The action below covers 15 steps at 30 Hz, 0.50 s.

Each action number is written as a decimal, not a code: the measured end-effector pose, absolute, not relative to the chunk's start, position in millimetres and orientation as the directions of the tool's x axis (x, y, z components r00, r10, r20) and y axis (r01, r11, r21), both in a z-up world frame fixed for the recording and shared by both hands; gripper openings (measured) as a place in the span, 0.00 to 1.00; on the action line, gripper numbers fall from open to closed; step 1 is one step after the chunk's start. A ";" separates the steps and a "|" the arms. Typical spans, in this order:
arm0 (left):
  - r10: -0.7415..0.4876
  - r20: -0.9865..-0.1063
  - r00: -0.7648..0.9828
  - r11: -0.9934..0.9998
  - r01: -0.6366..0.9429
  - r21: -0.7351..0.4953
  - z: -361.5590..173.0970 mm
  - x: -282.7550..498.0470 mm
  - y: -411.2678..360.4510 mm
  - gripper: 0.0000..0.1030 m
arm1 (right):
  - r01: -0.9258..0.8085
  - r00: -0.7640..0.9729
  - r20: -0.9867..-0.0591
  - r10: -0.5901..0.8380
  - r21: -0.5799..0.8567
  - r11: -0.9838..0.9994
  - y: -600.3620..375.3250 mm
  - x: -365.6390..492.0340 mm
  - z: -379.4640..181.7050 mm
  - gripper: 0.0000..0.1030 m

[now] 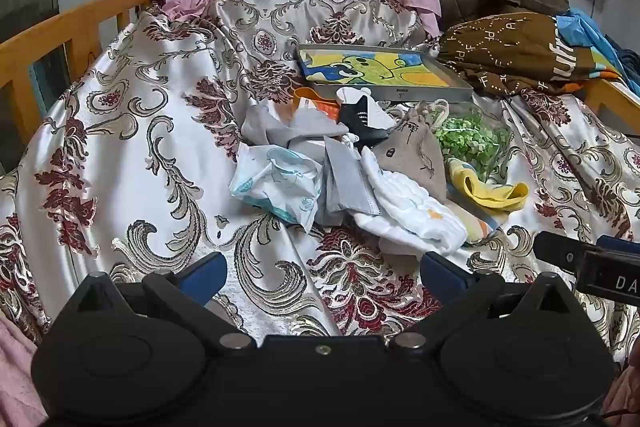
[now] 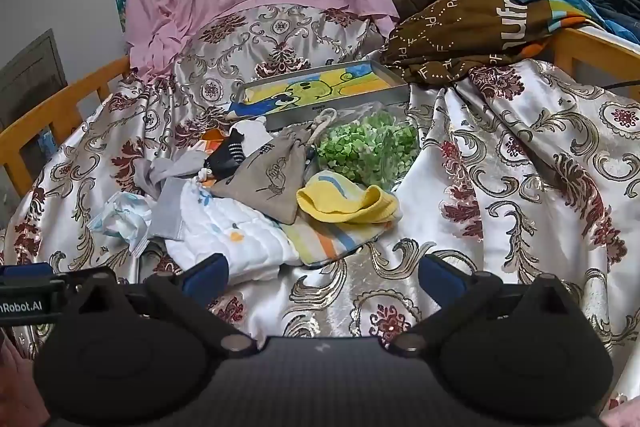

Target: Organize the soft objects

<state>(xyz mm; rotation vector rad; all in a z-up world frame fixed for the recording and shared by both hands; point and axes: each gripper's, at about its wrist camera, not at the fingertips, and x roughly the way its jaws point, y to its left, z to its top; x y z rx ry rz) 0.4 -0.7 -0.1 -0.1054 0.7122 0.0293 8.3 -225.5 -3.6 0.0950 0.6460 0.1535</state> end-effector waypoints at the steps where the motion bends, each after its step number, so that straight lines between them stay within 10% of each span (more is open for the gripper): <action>1: -0.011 -0.650 0.760 0.993 -0.066 -0.094 0.2 0.1 -0.2 0.99 | -0.113 0.787 -0.592 0.173 0.138 0.984 -225.5 8.2 -3.6 1.00; 15: -0.008 -0.653 0.758 0.994 -0.067 -0.090 -3.7 1.0 2.3 0.99 | -0.115 0.785 -0.594 0.176 0.140 0.983 -224.3 8.3 -5.7 1.00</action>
